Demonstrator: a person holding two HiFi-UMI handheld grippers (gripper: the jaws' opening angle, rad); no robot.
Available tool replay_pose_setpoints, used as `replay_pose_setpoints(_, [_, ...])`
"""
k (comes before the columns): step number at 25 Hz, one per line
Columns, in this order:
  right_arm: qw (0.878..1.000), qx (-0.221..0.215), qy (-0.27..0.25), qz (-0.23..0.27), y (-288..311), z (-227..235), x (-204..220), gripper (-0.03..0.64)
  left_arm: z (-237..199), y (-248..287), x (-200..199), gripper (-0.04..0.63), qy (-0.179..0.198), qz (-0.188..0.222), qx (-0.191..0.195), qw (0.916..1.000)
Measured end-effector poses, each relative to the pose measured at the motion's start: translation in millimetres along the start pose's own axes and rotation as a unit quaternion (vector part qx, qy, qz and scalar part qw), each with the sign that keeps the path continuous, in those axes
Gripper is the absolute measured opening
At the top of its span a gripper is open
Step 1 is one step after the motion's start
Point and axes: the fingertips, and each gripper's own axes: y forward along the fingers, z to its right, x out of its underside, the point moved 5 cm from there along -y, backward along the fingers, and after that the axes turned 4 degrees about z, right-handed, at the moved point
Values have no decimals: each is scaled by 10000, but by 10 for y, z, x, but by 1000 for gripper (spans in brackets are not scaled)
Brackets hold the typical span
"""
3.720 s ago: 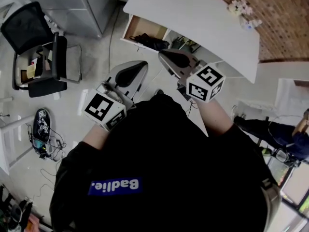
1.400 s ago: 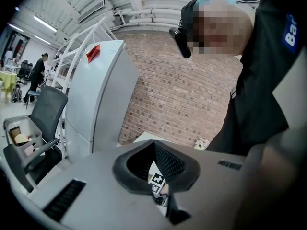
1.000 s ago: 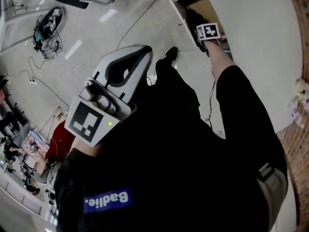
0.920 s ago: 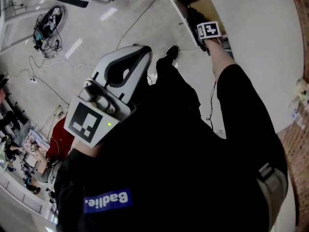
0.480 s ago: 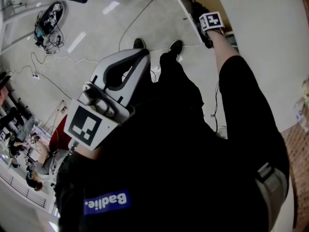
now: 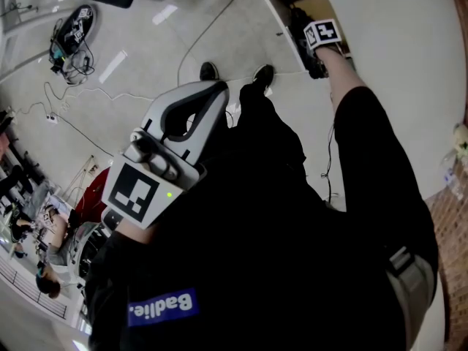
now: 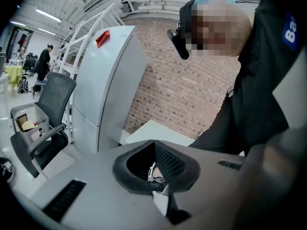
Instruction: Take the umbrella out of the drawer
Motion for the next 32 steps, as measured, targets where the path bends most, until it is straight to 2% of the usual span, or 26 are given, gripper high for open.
replay_pose_setpoints(3, [9995,188,-210,169,-82,9,0,269,-7,19,24,2,11,60,69,10000])
replay_pose_setpoints(6, [9970,286,-389,597,-214,-69,-65,264,-6,9,20,2,47,125,209,9997])
replay_pose_setpoints(13, [9908,198,-690,1148,-572,-401,-38,253,13,-46,-104,2,183,244,526,9981])
replay_pose_setpoints(16, [9875,316,-656,1398,-756,-472,-16,252,18,-88,-147,2,263,293,687,9969])
replay_pose_setpoints(23, [9738,-29,-161,2267,-1193,-922,8,250,-2,-298,-259,2,460,451,1151,9913])
replay_pose_setpoints(27, [9551,-327,527,2897,-1527,-1247,62,250,-15,-484,-305,2,542,594,1426,9865])
replay_pose_setpoints(32, [9102,-820,1318,3840,-2045,-1746,69,249,-31,-728,-426,2,701,812,1771,9783])
